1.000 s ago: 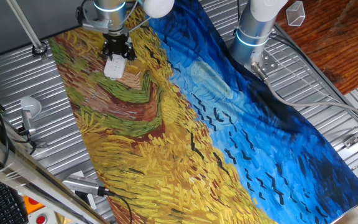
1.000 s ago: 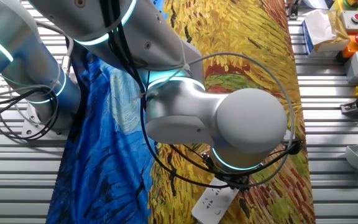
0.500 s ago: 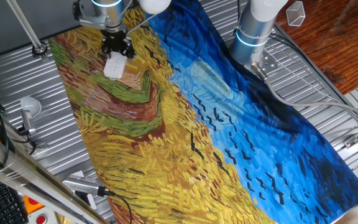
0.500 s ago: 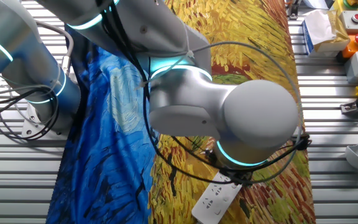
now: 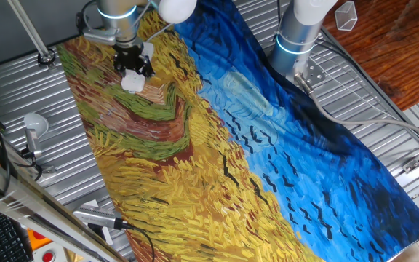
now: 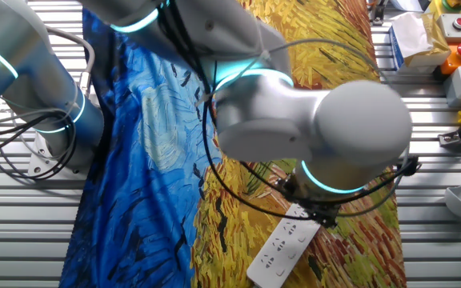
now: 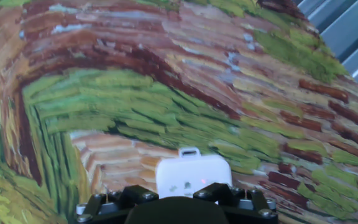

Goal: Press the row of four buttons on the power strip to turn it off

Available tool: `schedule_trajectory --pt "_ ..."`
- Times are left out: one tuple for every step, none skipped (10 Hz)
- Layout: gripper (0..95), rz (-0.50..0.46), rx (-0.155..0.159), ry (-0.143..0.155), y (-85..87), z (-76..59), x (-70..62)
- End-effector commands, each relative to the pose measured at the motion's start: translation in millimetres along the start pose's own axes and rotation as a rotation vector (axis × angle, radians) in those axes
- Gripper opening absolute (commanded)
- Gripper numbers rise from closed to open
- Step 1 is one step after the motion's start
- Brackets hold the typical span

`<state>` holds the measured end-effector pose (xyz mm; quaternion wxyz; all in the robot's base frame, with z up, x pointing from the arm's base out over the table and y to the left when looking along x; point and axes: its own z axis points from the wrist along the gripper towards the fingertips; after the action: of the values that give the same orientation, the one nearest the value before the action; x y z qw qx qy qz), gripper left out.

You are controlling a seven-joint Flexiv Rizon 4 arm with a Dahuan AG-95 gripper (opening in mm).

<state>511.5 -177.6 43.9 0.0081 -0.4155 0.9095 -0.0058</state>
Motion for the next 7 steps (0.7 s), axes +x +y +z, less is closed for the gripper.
schedule_trajectory --pt "76.0 -0.002 0.006 0.002 -0.1 4.6 0.1" --pt "76.0 -0.006 0.010 0.005 -0.2 8.7 0.3" --pt "76.0 -0.007 0.011 0.005 -0.1 11.7 0.9" --pt "76.0 -0.007 0.012 0.004 -0.1 13.4 1.0" --pt "76.0 -0.007 0.013 0.002 -0.1 16.3 1.1" --pt "76.0 -0.007 0.013 0.001 -0.1 17.9 1.1" --pt "76.0 -0.010 0.014 0.000 0.0 19.7 1.1"
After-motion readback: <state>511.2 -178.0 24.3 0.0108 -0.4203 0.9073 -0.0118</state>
